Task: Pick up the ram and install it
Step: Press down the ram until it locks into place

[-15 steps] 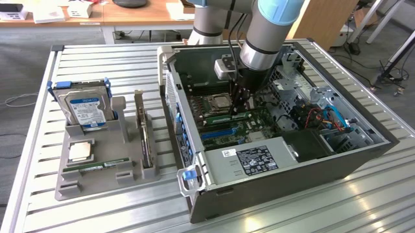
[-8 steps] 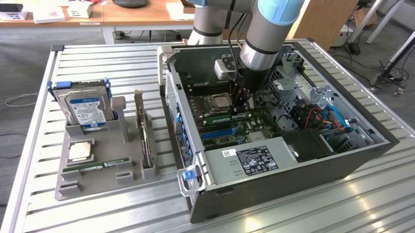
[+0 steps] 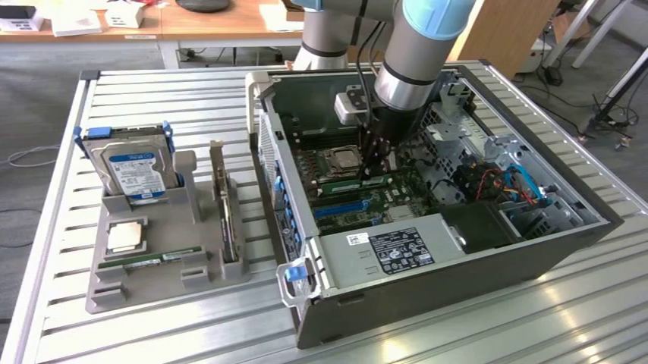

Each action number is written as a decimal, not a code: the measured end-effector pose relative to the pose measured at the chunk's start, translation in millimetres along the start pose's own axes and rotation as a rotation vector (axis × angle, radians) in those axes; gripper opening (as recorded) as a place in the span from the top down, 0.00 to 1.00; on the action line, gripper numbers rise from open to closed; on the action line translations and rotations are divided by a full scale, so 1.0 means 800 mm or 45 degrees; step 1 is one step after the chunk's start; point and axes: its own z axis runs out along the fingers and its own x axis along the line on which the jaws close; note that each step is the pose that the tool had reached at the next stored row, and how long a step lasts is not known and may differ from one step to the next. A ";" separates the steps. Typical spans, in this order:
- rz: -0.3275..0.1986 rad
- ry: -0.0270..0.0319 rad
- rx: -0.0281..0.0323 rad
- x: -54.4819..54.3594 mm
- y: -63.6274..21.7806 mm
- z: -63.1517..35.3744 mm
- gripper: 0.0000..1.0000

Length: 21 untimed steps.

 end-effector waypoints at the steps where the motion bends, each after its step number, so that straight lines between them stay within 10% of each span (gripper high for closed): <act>1: 0.000 -0.0001 0.0001 0.000 0.000 0.000 0.89; 21: 0.000 -0.0008 0.0002 -0.001 0.001 -0.013 0.89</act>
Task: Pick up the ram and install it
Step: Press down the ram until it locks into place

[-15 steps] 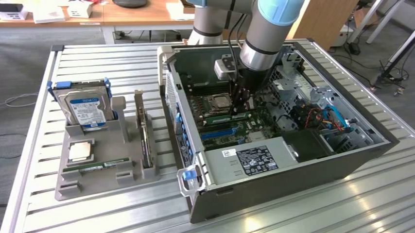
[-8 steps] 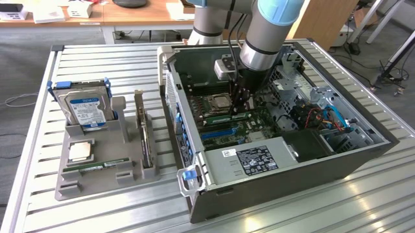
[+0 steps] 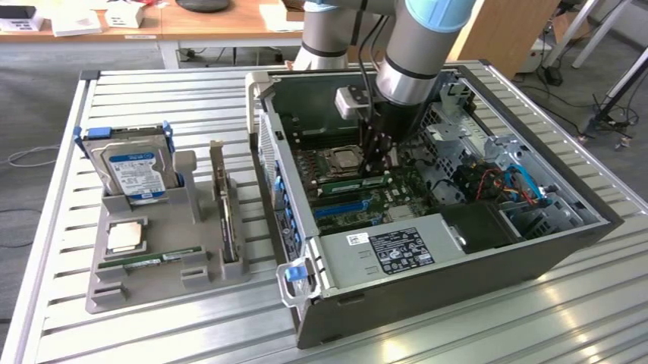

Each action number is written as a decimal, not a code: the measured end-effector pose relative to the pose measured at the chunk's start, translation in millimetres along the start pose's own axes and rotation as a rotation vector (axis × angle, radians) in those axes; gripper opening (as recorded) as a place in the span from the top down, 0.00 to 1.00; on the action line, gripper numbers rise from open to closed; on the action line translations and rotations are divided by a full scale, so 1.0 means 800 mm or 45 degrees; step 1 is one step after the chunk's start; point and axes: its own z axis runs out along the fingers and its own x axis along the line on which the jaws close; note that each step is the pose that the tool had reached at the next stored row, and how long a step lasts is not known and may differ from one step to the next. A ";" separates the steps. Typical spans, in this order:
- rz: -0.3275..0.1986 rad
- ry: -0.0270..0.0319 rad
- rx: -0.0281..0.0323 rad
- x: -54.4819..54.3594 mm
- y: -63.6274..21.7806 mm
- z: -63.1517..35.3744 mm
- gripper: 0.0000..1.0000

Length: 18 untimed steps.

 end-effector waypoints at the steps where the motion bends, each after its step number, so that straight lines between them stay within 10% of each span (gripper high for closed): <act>1: 0.000 0.0001 0.0000 0.000 0.000 -0.002 0.89; 18: 0.000 -0.0001 0.0000 -0.001 0.001 -0.027 0.89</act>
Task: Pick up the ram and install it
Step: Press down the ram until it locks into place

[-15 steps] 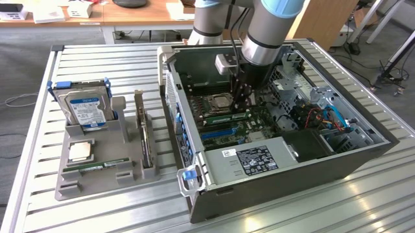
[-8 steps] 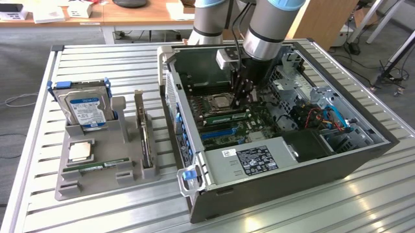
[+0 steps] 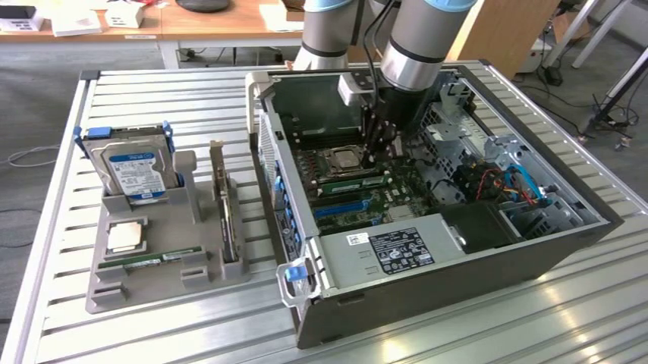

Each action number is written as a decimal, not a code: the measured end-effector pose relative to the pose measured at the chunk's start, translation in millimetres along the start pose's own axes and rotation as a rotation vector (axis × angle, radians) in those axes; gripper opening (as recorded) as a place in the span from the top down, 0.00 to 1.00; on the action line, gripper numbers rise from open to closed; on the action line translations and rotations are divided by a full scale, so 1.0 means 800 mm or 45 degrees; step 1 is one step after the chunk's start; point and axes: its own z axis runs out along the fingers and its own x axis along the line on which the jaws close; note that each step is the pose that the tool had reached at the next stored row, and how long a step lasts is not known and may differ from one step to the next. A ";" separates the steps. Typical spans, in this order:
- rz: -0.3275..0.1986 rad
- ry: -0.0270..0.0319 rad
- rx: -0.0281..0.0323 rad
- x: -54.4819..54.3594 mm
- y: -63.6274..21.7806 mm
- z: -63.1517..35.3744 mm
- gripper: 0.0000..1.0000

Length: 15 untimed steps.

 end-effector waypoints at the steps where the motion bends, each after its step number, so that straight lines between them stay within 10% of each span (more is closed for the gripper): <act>1: 0.000 0.0000 -0.0001 0.000 0.000 0.000 0.89; 15: 0.000 0.0001 -0.0001 0.000 0.000 0.000 0.89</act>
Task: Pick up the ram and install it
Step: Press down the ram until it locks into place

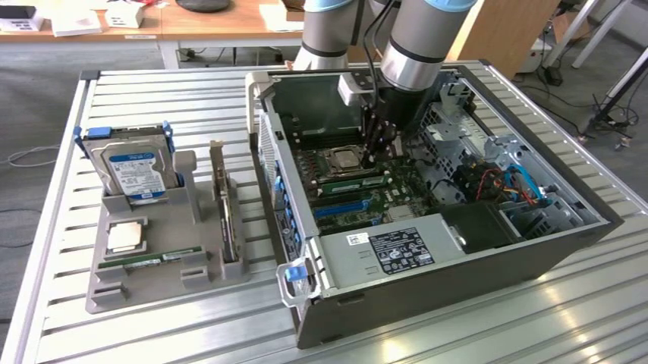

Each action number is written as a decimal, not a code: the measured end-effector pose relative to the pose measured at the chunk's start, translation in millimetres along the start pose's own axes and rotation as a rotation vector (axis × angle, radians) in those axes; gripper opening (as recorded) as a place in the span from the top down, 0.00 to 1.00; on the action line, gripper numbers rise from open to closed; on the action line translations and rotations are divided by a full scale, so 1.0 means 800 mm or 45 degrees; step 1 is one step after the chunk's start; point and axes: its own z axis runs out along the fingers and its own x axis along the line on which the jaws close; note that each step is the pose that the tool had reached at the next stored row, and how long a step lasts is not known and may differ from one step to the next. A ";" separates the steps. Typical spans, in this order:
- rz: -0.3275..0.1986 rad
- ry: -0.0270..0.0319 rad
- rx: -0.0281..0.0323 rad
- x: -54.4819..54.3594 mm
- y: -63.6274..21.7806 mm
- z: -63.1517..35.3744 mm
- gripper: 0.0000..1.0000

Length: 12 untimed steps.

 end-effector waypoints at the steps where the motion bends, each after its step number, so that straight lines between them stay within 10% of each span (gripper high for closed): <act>1: 0.001 0.0000 0.0000 0.000 0.000 0.000 0.89; 12: 0.103 -0.0049 0.0044 0.000 0.000 0.000 0.89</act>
